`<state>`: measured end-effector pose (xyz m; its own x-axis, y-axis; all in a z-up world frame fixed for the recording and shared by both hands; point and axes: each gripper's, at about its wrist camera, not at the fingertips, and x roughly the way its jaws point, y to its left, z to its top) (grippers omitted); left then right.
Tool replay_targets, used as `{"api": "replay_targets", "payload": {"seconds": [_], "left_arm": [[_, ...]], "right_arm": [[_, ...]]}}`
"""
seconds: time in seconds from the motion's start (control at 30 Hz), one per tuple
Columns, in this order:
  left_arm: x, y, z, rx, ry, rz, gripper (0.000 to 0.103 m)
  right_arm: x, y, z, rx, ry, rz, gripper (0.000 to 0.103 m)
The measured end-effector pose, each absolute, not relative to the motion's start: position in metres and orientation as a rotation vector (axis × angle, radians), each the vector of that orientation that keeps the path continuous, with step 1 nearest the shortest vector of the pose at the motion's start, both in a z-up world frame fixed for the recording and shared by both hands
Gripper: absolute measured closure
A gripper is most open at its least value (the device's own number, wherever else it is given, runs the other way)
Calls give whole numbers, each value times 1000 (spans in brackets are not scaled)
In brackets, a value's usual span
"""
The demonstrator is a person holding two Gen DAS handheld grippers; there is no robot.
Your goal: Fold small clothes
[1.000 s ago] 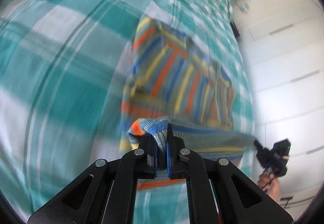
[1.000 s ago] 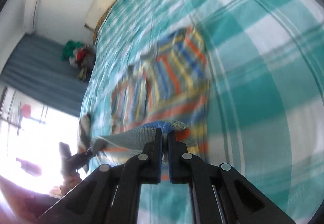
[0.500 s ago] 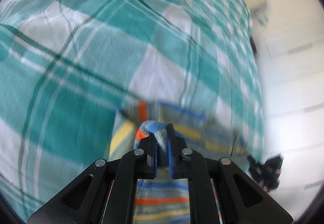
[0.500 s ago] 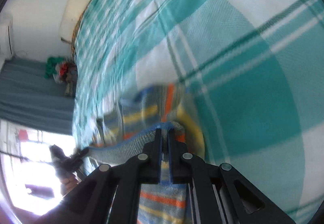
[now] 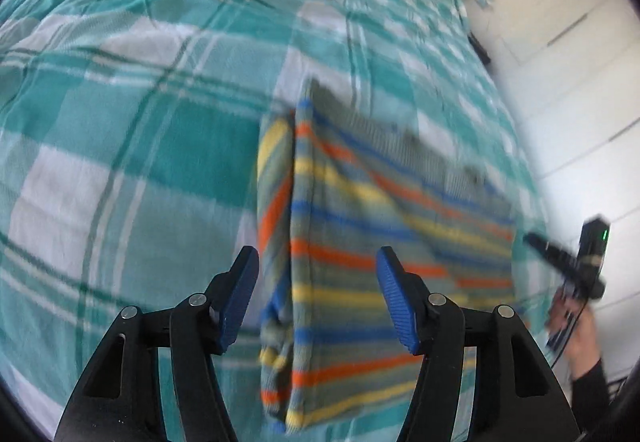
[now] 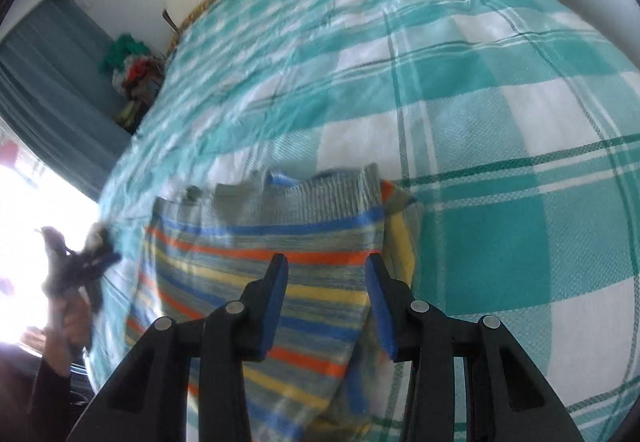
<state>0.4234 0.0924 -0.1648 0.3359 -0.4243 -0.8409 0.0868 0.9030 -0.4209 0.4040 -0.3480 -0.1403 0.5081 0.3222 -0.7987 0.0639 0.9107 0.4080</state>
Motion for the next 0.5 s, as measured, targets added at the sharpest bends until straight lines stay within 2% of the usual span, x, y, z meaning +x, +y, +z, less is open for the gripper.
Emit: {"api": "replay_targets", "payload": {"seconds": [0.13,0.2,0.37,0.4,0.43,0.47,0.5], "left_arm": [[378,88,-194,-245,1216,-340,44],[368,90,-189,-242,1198,-354,44],[358,93,-187,-226,1204,-384,44],[355,91,-187,-208,1202,-389,44],[353,90,-186,-196,1200,-393,44],[350,88,-186,-189,1197,-402,44],[347,87,-186,-185,1194,-417,45]], "right_arm": [[439,-357,-157,426,1033,68,64],[454,-363,-165,430,1055,37,101],[458,-365,-160,284,1020,-47,97],[456,-368,-164,274,1027,-86,92],[452,-370,-163,273,1022,-97,75],[445,-372,-161,288,1018,-98,62],[431,-375,-154,336,998,-67,61]]}}
